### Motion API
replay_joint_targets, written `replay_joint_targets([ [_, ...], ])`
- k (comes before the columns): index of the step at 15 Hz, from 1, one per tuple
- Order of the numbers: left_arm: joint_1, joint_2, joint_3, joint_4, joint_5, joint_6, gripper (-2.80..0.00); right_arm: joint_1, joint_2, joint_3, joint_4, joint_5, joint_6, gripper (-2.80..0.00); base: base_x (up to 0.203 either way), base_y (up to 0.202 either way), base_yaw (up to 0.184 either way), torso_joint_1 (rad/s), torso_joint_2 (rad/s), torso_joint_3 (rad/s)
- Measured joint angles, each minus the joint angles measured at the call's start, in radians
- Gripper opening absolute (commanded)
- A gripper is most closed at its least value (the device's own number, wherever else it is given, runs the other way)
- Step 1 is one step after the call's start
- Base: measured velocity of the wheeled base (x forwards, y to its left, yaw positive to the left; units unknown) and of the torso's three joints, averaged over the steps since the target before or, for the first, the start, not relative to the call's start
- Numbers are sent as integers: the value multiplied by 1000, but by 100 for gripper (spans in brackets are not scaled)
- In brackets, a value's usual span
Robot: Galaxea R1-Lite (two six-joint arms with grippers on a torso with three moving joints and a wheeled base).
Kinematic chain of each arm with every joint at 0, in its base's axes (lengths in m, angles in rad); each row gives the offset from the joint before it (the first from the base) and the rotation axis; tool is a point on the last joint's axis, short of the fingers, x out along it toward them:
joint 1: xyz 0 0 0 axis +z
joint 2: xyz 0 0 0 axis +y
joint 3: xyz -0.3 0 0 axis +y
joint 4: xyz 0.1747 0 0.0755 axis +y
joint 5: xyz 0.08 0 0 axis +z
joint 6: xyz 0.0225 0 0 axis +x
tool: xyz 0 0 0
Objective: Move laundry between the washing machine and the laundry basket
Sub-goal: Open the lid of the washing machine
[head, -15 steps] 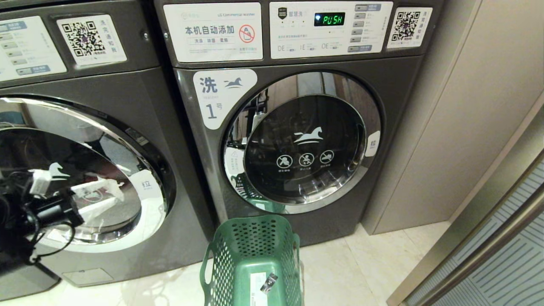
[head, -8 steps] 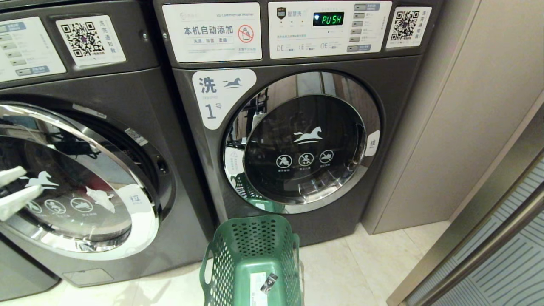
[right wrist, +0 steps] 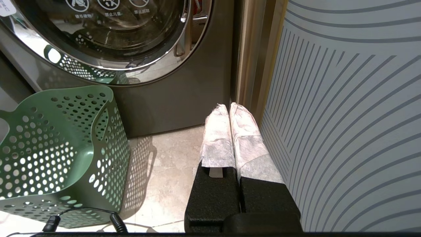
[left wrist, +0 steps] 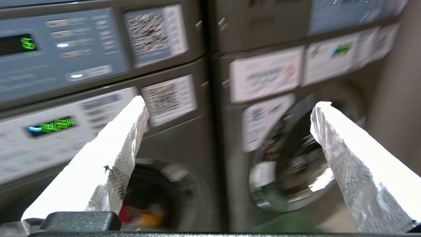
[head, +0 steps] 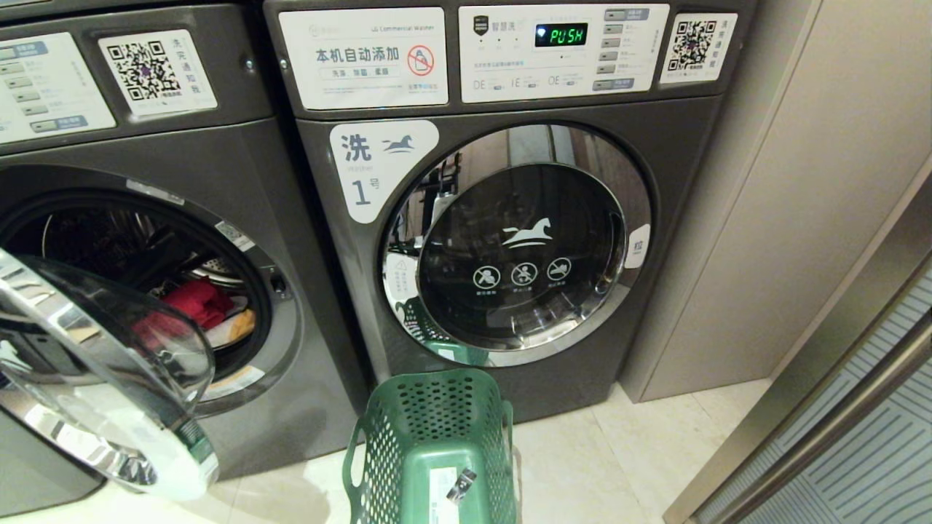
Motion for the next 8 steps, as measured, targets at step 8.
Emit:
replay_joint_targets([
  [8, -58, -90, -451, 1391, 6, -35, 0, 0, 0, 0, 0, 0, 0, -280, 0, 0, 0, 0, 0, 0],
])
